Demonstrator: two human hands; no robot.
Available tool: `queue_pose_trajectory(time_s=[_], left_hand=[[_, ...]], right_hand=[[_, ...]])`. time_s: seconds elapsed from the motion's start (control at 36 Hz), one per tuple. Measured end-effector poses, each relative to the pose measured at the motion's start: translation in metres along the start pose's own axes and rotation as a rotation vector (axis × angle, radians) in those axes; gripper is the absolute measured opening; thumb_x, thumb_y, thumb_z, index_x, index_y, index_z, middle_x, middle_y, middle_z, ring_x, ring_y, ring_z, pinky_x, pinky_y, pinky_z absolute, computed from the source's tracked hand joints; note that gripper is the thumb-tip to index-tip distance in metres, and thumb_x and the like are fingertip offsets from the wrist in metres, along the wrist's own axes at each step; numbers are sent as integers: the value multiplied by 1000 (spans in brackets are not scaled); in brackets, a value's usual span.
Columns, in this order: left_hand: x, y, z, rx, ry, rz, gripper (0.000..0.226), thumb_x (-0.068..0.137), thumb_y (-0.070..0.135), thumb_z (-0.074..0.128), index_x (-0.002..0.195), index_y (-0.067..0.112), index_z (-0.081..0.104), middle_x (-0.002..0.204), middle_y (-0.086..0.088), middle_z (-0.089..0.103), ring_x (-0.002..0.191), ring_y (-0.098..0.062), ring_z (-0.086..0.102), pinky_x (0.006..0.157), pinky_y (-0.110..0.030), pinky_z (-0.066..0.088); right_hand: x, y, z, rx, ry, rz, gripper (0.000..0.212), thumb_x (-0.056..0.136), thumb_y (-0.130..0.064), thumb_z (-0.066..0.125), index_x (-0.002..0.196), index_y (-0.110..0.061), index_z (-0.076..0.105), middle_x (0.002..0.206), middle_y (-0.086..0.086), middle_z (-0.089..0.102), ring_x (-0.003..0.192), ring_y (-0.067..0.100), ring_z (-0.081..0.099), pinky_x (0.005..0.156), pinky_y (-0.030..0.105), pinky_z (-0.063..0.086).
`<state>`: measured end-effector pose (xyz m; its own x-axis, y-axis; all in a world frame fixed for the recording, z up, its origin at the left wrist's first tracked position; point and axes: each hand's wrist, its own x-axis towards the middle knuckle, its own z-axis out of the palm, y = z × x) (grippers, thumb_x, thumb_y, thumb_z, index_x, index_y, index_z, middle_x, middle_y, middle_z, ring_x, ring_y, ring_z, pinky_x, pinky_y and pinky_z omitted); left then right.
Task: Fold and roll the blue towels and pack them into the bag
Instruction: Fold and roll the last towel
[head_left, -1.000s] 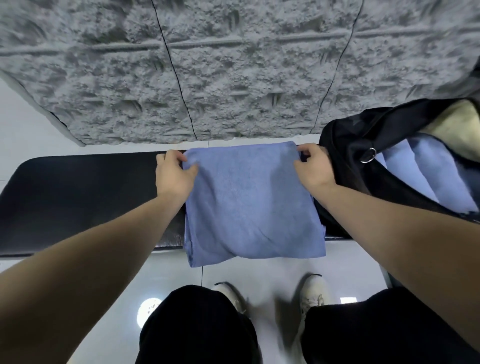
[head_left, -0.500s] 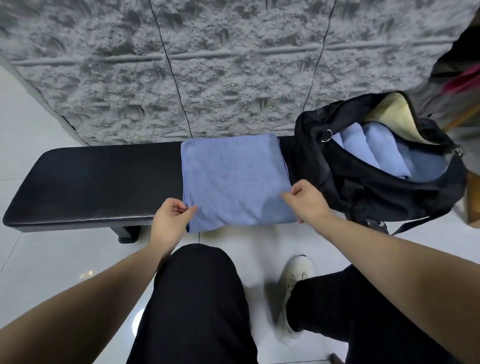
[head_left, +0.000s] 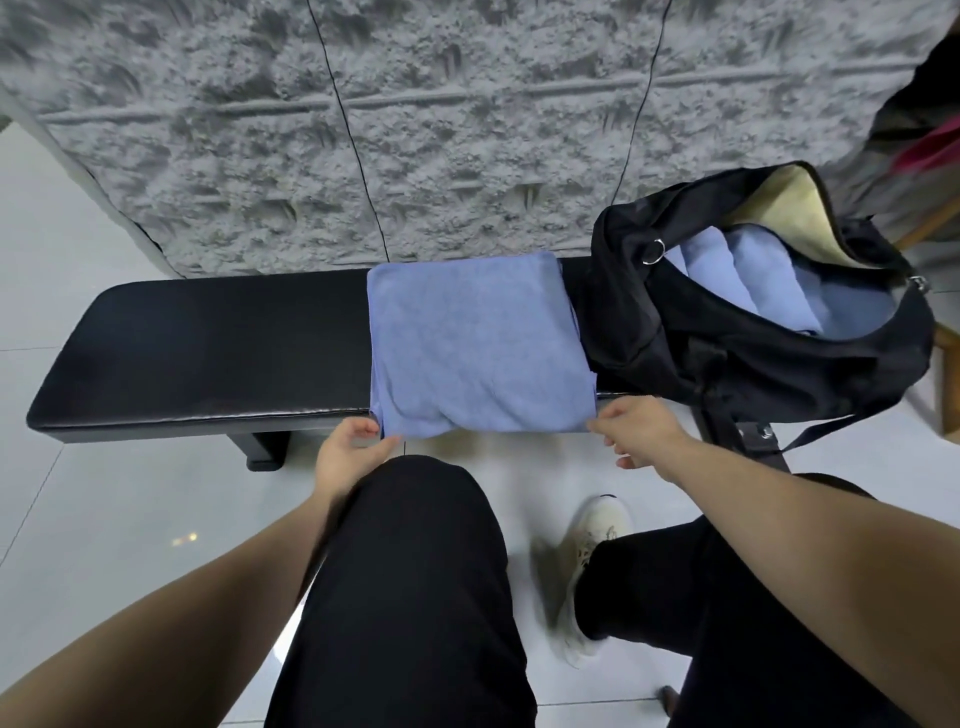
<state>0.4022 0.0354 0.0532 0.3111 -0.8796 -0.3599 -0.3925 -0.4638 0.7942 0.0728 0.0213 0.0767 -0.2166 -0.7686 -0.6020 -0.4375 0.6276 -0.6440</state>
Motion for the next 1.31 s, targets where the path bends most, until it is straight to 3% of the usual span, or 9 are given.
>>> queue_pose_trajectory(time_s=[0.19,0.31,0.39,0.64,0.81,1.0,1.11,1.19,1.31], left_hand=[[-6,0,-2,-93,-35,-30,15,88,31,70,90,17,66,82,5,64,67,-11,55,59,-16,44],[-14,5,-4,-190,-24,-3,13,93,23,64,96,14,55,89,-1,68,62,-2,61,51,-11,44],[-20,12,-8,-299,-39,-2,22,95,11,60,108,13,43,82,-5,66,58,-12,62,45,-13,45],[-19,12,-22,-464,-106,-157,24,92,25,67,114,17,61,110,-11,71,101,-32,69,90,-41,56],[-21,14,-29,-489,-225,-203,32,89,26,71,116,13,61,106,-13,73,101,-31,69,96,-44,53],[-19,13,-33,-480,-167,-207,22,85,27,76,99,17,63,109,-17,71,87,-29,66,77,-37,55],[-17,10,-35,-448,-176,-240,33,83,33,77,107,12,68,113,-17,70,95,-29,68,86,-39,57],[-15,8,-38,-396,-211,-260,46,74,40,81,110,13,71,113,-14,71,110,-32,66,92,-40,56],[-17,10,-41,-311,-296,-244,46,80,39,78,113,8,70,110,-13,72,105,-30,69,95,-40,54]], right_hand=[[-12,-8,-3,81,101,-211,18,93,-20,55,79,-13,45,68,-1,40,62,14,35,56,26,30],[-19,-14,-4,206,58,-236,14,95,-19,49,84,-13,43,72,0,39,67,16,36,59,28,33],[-22,-16,-3,275,99,-240,13,98,-19,45,85,-14,44,77,1,44,67,16,42,59,29,39],[-27,-18,-6,235,149,-234,22,104,-34,41,95,-14,46,84,4,55,60,17,55,54,28,42],[-30,-18,-9,260,91,-174,22,103,-35,42,93,-15,46,88,5,57,63,18,59,60,31,48],[-27,-9,-27,386,-258,9,23,89,-21,69,105,-5,66,91,8,64,71,16,58,69,27,50],[-25,-11,-28,389,-240,-17,4,94,-17,60,96,-15,63,88,4,60,69,15,55,62,26,45],[-26,-11,-26,313,-149,-54,7,98,-27,55,96,-21,59,88,0,61,70,15,56,59,27,44],[-27,-10,-23,207,-21,-123,12,100,-29,50,97,-20,57,91,0,58,70,15,57,60,28,41]])
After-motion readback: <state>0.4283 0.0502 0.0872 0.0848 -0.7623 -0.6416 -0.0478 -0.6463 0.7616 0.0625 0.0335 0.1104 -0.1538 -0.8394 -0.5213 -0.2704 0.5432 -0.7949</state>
